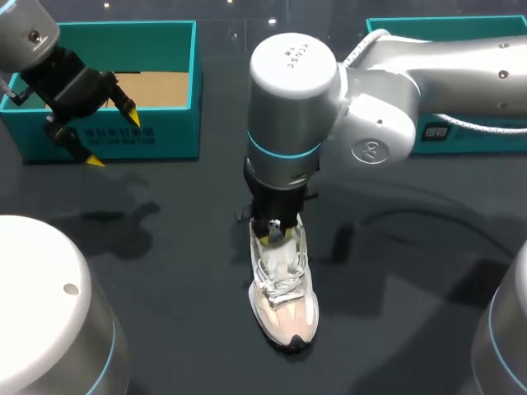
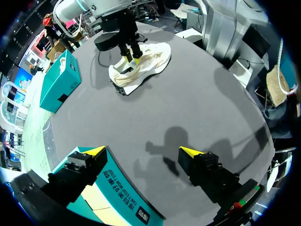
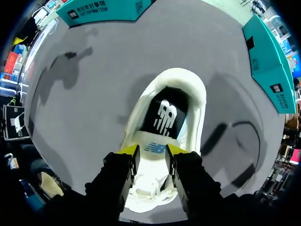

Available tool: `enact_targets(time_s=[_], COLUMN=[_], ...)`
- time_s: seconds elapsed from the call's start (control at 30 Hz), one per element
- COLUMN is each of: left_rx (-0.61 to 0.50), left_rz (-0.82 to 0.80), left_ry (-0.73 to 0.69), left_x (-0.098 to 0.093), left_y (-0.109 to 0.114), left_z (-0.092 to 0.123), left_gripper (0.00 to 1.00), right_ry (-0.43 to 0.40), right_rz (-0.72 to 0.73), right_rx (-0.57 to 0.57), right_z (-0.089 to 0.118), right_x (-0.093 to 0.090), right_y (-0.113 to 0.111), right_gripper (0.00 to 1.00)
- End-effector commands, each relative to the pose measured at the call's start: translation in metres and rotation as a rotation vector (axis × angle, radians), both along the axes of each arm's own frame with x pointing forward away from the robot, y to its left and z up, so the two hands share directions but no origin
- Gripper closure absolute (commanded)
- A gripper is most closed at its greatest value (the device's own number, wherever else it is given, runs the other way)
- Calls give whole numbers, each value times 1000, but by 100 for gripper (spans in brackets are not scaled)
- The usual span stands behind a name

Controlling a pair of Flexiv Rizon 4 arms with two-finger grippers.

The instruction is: Take the shoe out of the shoebox, open the shoe tongue, remove and reinsert the insole, then place the shoe into the shoebox

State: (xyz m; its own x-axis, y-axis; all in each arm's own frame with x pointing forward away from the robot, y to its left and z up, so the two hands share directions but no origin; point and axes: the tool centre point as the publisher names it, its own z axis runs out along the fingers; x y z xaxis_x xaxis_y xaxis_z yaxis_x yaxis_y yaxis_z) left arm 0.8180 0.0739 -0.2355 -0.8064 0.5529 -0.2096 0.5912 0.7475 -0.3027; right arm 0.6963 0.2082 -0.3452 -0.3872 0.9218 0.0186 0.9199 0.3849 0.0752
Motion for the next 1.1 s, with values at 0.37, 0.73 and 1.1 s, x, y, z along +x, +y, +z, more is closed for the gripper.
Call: enact_targets(time_s=[0.37, 0.73, 1.1], left_rx=[3, 3, 3], left_rz=[0, 0, 0], left_ry=[-1, -1, -1], left_x=[-1, -1, -1], left_y=[1, 1, 1], left_z=[0, 0, 0], left_gripper=[0, 0, 0], right_ry=[-98, -51, -46], right_rz=[414, 926, 1066], right_rx=[-77, -5, -21], right_z=[80, 83, 76], right_x=[-2, -2, 13], right_y=[-21, -36, -26], right_gripper=[0, 0, 0])
